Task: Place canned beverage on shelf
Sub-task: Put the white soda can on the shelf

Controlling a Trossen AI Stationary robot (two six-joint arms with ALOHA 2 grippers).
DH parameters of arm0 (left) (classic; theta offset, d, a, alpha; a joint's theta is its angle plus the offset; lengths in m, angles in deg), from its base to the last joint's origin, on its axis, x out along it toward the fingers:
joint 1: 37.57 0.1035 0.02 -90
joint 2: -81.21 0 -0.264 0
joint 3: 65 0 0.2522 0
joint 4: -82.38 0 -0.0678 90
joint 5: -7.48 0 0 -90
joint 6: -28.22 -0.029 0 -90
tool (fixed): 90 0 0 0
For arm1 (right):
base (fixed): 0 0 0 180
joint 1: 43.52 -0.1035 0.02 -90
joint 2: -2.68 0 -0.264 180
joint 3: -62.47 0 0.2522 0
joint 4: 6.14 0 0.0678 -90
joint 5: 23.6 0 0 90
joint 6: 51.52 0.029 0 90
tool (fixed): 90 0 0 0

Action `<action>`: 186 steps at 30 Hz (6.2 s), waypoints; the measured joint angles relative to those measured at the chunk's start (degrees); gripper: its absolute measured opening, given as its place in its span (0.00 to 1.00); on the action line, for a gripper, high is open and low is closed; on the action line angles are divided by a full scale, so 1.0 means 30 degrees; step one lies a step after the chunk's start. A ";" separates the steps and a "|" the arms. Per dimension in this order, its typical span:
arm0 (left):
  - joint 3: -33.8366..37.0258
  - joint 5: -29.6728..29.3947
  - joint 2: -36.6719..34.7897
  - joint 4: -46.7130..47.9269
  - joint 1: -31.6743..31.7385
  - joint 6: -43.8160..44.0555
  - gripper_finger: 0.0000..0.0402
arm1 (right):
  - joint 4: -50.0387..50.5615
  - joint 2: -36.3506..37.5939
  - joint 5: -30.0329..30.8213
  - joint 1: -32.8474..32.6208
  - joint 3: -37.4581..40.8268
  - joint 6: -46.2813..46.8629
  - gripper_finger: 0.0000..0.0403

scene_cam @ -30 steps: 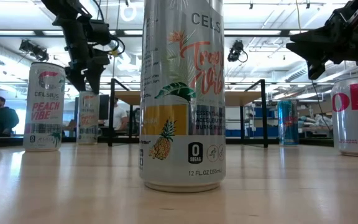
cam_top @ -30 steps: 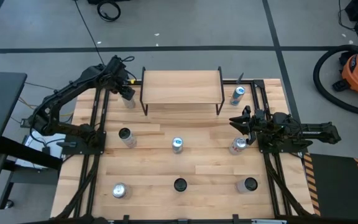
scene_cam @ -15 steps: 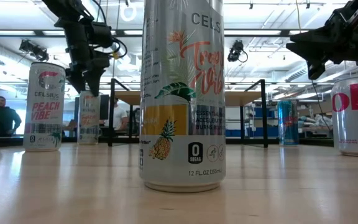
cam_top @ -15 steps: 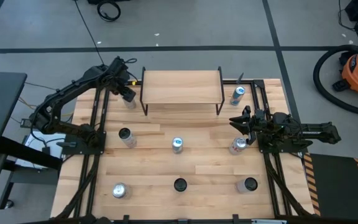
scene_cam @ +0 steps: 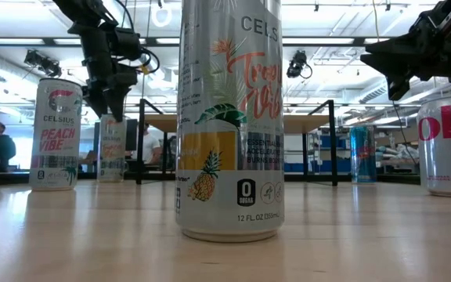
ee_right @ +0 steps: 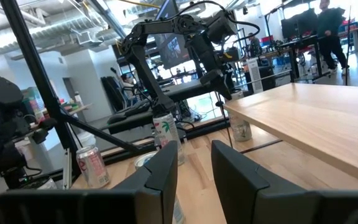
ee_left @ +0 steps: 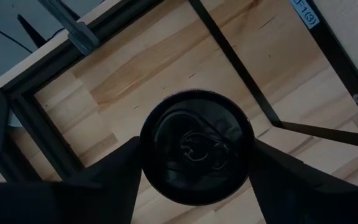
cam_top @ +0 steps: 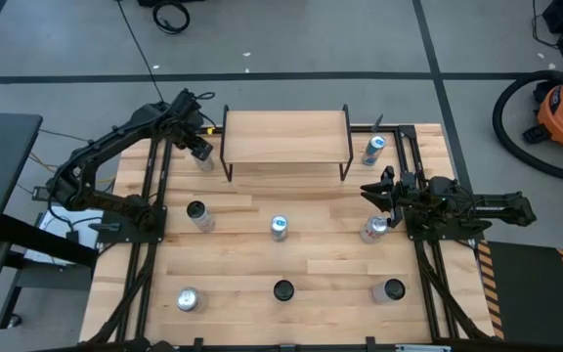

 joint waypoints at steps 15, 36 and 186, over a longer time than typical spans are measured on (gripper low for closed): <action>-0.1371 0.0046 -0.0007 0.1345 -0.0007 -0.0064 0.64 | 0.0170 0.0000 0.0000 -0.0002 -0.0003 0.0000 0.27; -0.5528 0.0000 -0.0036 0.5377 -0.0648 0.0259 0.63 | 0.0676 0.0000 0.0000 -0.0004 0.0003 0.0206 0.27; -1.7896 -0.0452 0.8466 0.4503 -0.4262 0.0431 0.73 | 0.1690 -0.0007 0.0488 -0.0007 -0.0003 0.1137 0.27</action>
